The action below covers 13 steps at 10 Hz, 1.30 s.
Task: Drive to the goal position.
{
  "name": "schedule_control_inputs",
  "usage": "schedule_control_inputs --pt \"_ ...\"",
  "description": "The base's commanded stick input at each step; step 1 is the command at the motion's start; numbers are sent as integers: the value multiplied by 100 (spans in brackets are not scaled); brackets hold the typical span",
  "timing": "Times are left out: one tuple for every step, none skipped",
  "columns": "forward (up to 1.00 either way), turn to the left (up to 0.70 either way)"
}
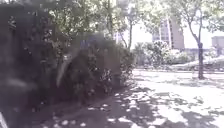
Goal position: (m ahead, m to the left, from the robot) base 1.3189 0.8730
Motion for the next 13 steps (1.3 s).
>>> schedule_control_inputs --pt "0 -45" --pt "0 -45" --pt "0 -45" --pt "0 -45" --pt "0 -45" --pt "0 -45" --pt "0 -45" --pt "0 -45" --pt "0 -45" --pt "0 -45" --pt "0 -45" --pt "0 -45" --pt "0 -45"
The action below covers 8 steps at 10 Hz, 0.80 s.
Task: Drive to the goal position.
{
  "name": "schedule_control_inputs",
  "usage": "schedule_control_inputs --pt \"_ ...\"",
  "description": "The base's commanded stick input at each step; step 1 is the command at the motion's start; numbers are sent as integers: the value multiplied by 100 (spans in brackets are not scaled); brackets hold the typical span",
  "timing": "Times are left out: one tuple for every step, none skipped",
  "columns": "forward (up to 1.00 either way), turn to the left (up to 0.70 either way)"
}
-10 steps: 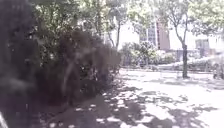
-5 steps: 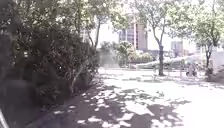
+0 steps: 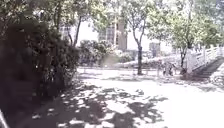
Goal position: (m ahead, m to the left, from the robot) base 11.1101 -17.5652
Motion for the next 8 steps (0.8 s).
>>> schedule_control_inputs --pt "0 -45" --pt "0 -45" --pt "0 -45" --pt "0 -45" --pt "0 -45" --pt "0 -45" --pt "0 -45" --pt "0 -45"
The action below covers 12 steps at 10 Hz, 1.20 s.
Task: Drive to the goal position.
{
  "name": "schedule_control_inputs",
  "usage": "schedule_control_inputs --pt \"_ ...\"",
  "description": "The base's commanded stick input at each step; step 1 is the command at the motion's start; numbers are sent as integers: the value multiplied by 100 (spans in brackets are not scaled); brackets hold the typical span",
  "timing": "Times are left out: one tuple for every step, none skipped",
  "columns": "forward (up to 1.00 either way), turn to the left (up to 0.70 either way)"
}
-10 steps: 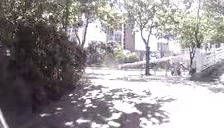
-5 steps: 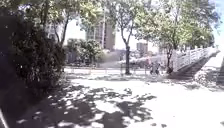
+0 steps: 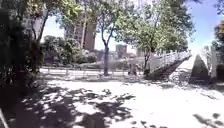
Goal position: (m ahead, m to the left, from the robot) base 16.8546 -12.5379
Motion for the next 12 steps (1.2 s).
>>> schedule_control_inputs --pt "0 -45" --pt "0 -45" --pt "0 -27" --pt "0 0" --pt "0 0" --pt "0 0" --pt "0 0" --pt "0 0" --pt "0 0" --pt "0 0" --pt "0 0" --pt "0 0"
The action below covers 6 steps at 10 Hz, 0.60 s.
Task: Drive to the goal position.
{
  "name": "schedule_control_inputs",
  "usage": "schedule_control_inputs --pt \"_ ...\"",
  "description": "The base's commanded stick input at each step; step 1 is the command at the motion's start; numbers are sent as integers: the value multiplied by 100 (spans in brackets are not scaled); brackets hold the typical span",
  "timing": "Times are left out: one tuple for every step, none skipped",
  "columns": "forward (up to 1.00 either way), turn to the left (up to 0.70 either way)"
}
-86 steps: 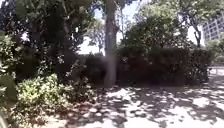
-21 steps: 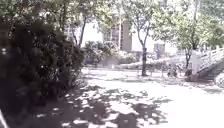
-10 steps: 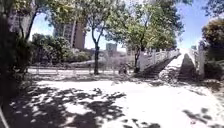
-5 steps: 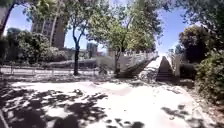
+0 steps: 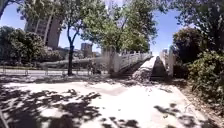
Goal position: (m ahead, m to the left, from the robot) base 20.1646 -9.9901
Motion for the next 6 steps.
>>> schedule_control_inputs --pt "14 0" --pt "37 0" --pt "45 0" --pt "45 0" --pt "45 0" --pt "45 0"
